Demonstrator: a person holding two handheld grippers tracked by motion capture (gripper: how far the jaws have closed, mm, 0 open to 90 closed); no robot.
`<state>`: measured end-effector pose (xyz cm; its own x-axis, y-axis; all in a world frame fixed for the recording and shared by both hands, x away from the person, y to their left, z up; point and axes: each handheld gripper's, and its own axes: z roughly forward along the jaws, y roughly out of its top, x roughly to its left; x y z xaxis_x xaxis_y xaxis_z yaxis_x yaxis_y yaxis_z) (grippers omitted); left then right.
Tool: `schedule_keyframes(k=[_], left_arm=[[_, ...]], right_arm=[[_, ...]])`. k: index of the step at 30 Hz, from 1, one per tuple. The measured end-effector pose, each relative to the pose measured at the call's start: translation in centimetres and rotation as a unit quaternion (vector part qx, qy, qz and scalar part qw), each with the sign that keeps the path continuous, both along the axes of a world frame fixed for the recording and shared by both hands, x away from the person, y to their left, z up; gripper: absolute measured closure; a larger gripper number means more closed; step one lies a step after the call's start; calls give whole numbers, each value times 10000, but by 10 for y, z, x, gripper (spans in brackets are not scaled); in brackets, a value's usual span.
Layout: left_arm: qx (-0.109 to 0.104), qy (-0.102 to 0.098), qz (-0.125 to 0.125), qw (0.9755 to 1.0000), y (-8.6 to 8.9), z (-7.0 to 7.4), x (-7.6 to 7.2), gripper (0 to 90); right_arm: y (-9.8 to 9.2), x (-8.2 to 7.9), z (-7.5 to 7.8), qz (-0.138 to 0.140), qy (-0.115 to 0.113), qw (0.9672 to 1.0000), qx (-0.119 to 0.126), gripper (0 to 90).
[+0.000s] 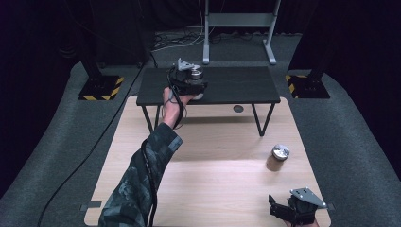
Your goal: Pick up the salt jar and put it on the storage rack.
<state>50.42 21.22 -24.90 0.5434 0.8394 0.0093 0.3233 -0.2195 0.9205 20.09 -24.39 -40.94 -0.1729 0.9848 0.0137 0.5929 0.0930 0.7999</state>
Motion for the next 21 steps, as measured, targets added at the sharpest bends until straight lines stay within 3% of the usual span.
schedule_keyframes(k=[5,8,12,18,21], left_arm=[[13,57,-19,10000,1,2,1,296],[51,102,7,9999,-1,4,-1,171],[165,-18,196,9997,-1,7,-16,4],[213,-94,259,9994,10,5,-34,0],[367,-136,228,9990,16,0,-47,0]], right_arm=[[0,0,0,21,6,10000,-5,0],[0,0,0,24,4,10000,-3,0],[0,0,1,34,-7,10000,-13,0],[0,-1,1,25,-18,10000,-20,0],[1,-1,2,11,-28,10000,-24,0]])
